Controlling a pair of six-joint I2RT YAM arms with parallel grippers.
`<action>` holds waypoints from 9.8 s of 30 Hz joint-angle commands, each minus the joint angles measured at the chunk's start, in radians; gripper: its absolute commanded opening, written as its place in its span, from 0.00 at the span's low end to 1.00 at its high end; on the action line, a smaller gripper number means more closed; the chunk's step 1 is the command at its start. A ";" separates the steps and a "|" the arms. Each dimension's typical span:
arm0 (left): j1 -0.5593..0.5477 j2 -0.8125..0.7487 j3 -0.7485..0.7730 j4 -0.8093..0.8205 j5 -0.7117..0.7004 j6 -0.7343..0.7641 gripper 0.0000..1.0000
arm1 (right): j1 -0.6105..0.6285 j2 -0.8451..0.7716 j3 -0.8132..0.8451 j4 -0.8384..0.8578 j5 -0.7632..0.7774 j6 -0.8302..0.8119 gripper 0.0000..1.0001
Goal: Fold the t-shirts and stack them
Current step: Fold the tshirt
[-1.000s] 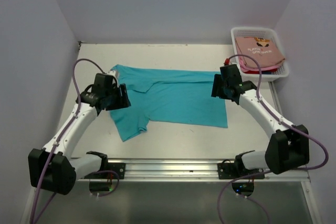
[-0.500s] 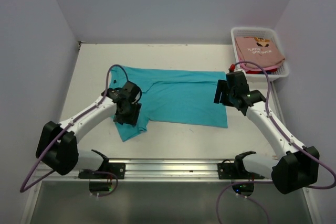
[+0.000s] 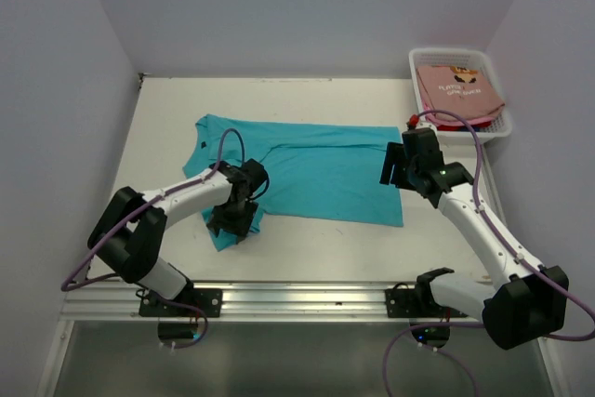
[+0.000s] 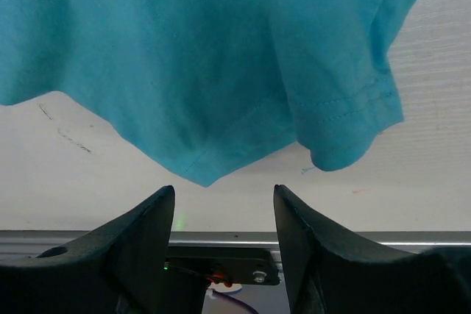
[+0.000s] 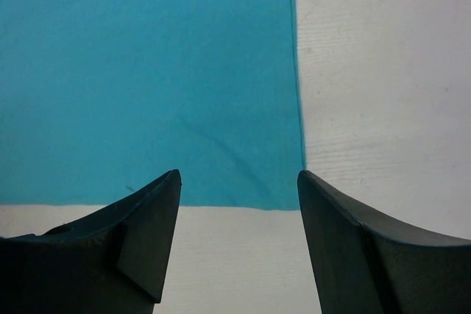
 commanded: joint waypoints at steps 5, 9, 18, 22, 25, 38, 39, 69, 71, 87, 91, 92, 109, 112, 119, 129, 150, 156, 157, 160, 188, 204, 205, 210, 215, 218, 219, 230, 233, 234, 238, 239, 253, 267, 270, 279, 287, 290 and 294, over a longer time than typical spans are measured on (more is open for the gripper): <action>-0.003 0.124 0.003 -0.033 -0.005 -0.030 0.61 | 0.006 -0.019 -0.016 -0.005 -0.017 -0.011 0.68; -0.005 0.128 -0.015 -0.009 0.004 -0.030 0.61 | 0.009 -0.010 -0.013 0.000 -0.023 -0.011 0.68; -0.003 0.193 -0.023 0.002 0.027 -0.010 0.33 | 0.013 -0.027 -0.016 -0.005 -0.003 -0.006 0.64; 0.001 0.205 -0.026 0.011 0.009 -0.012 0.37 | 0.013 -0.033 -0.017 -0.006 -0.001 -0.008 0.62; 0.012 0.203 -0.035 0.025 0.006 -0.009 0.49 | 0.012 -0.037 -0.017 -0.009 -0.003 -0.009 0.61; 0.080 0.223 -0.055 0.123 0.058 0.042 0.54 | 0.013 -0.062 -0.028 0.001 -0.009 -0.012 0.58; 0.080 0.222 -0.048 0.122 0.058 0.042 0.54 | 0.013 -0.062 -0.029 0.003 -0.011 -0.011 0.58; 0.156 0.225 0.049 0.182 0.052 0.108 0.00 | 0.013 -0.077 -0.036 0.009 0.008 -0.023 0.54; 0.155 0.191 0.057 0.157 0.038 0.099 0.00 | 0.013 -0.074 -0.034 0.003 0.020 -0.017 0.54; 0.110 -0.047 0.262 -0.079 -0.044 0.060 0.00 | 0.012 0.094 -0.095 -0.045 0.158 0.132 0.68; 0.104 -0.077 0.262 -0.100 -0.062 0.064 0.00 | 0.012 0.128 -0.138 -0.032 0.129 0.181 0.63; 0.103 -0.085 0.268 -0.104 -0.065 0.065 0.00 | 0.012 0.143 -0.146 -0.025 0.121 0.207 0.58; 0.103 -0.163 0.327 -0.145 -0.094 0.084 0.00 | 0.013 0.200 -0.282 0.075 0.084 0.377 0.45; 0.103 -0.163 0.330 -0.147 -0.093 0.085 0.00 | 0.013 0.197 -0.295 0.080 0.097 0.390 0.45; 0.103 -0.165 0.342 -0.168 -0.108 0.079 0.00 | 0.013 0.238 -0.336 0.121 0.129 0.414 0.49; 0.103 -0.165 0.334 -0.179 -0.123 0.071 0.00 | 0.013 0.298 -0.321 0.169 0.100 0.414 0.03; 0.179 0.008 0.377 0.099 -0.298 0.093 0.00 | 0.003 0.243 0.066 0.069 0.273 0.184 0.00; 0.244 0.124 0.446 0.175 -0.346 0.139 0.00 | -0.031 0.439 0.204 0.095 0.263 0.149 0.00; 0.251 0.130 0.453 0.207 -0.355 0.155 0.00 | -0.037 0.487 0.217 0.096 0.261 0.144 0.00; 0.284 0.165 0.488 0.240 -0.378 0.177 0.00 | -0.056 0.560 0.271 0.101 0.256 0.137 0.00; 0.370 0.483 0.715 0.354 -0.330 0.269 0.00 | -0.119 0.843 0.575 0.070 0.249 0.072 0.00; 0.385 0.477 0.698 0.482 -0.399 0.182 1.00 | -0.122 0.805 0.540 0.138 0.193 0.058 0.63; 0.385 0.436 0.671 0.499 -0.404 0.174 1.00 | -0.120 0.791 0.531 0.147 0.195 0.051 0.63; 0.383 0.249 0.572 0.590 -0.373 0.137 1.00 | -0.122 0.685 0.466 0.231 0.212 0.038 0.69; 0.379 0.079 0.425 0.639 -0.269 0.102 1.00 | -0.119 0.582 0.440 0.300 0.201 0.009 0.75; 0.373 -0.016 0.324 0.671 -0.148 0.061 1.00 | -0.119 0.558 0.435 0.294 0.181 0.003 0.73; 0.373 -0.039 0.299 0.679 -0.108 0.054 1.00 | -0.119 0.558 0.428 0.294 0.175 0.003 0.70; 0.373 0.078 0.218 0.738 0.335 0.016 0.00 | -0.119 0.624 0.357 0.245 0.011 0.075 0.00; 0.373 0.117 0.236 0.760 0.401 0.019 0.00 | -0.119 0.624 0.320 0.261 -0.009 0.084 0.00; 0.373 0.130 0.242 0.760 0.410 0.021 0.00 | -0.120 0.628 0.323 0.259 -0.012 0.086 0.00; 0.374 0.182 0.253 0.774 0.423 0.015 0.00 | -0.119 0.689 0.357 0.230 -0.030 0.089 0.00; 0.374 0.191 0.252 0.783 0.427 0.008 0.00 | -0.120 0.700 0.363 0.231 -0.038 0.092 0.00; 0.380 0.291 0.268 0.844 0.429 -0.012 0.00 | -0.120 0.940 0.621 0.152 -0.044 0.086 0.00; 0.388 0.365 0.321 0.875 0.411 -0.024 0.00 | -0.122 0.975 0.687 0.150 0.028 0.046 0.00; 0.388 0.369 0.322 0.880 0.389 -0.015 0.00 | -0.123 0.955 0.682 0.155 0.072 0.034 0.00; 0.399 0.334 0.301 0.929 0.306 0.025 0.00 | -0.123 0.741 0.485 0.401 0.100 -0.024 0.00; 0.397 0.193 0.226 0.812 0.147 -0.027 0.00 | -0.122 0.665 0.388 0.374 0.085 0.000 0.00; 0.399 0.174 0.178 0.808 0.116 -0.071 0.00 | -0.120 0.654 0.351 0.371 0.071 0.018 0.00; 0.399 0.150 0.104 0.850 0.125 -0.159 0.45 | -0.122 0.645 0.325 0.356 0.052 0.026 0.00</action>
